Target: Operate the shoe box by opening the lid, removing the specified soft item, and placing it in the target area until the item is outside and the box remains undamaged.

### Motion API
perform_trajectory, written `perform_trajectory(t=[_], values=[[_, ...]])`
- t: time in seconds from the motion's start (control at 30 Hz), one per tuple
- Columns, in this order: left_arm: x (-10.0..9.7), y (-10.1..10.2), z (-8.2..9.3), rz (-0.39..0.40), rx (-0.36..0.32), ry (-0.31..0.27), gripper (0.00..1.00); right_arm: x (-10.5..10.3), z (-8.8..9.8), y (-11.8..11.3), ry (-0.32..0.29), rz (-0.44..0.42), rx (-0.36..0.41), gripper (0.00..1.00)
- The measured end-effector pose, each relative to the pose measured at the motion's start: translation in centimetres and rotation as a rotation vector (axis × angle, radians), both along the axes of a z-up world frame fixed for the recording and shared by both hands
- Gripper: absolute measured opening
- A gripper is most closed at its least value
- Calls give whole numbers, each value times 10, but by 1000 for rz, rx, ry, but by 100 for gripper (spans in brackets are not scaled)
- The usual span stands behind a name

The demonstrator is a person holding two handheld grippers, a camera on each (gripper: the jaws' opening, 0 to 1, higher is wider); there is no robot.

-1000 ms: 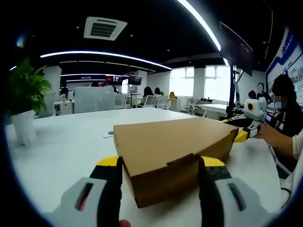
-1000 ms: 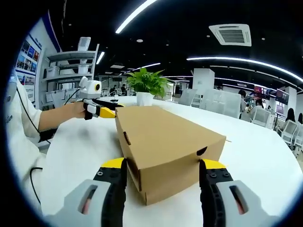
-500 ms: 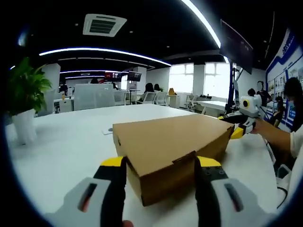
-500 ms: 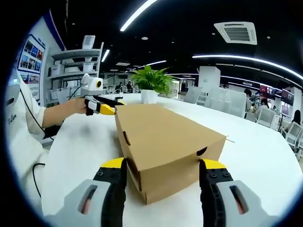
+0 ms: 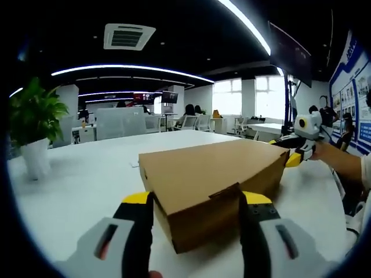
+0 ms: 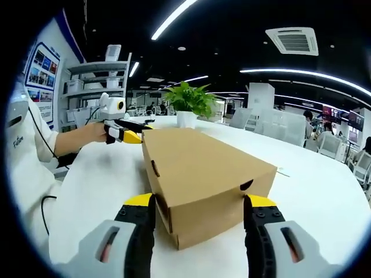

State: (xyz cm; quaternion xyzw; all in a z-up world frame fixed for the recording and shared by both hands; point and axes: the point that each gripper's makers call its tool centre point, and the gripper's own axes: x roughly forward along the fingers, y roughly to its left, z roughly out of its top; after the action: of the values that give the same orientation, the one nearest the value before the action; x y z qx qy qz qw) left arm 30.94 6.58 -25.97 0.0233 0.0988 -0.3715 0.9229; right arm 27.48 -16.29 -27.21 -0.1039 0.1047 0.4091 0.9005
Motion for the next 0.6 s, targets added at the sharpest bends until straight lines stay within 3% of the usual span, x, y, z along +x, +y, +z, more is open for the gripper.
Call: perform_trajectory(t=[0.2,0.4,0.6], values=[[-7,0,0,31,-5,-7,61,2,-1,-3,-5,31,15,62],[-14,-2,1,61,-15,-20,61,1,0,-4,0,25,114,61],[-22,-4,1,93,-20,-32,60,5,2,-2,30,9,87,67]])
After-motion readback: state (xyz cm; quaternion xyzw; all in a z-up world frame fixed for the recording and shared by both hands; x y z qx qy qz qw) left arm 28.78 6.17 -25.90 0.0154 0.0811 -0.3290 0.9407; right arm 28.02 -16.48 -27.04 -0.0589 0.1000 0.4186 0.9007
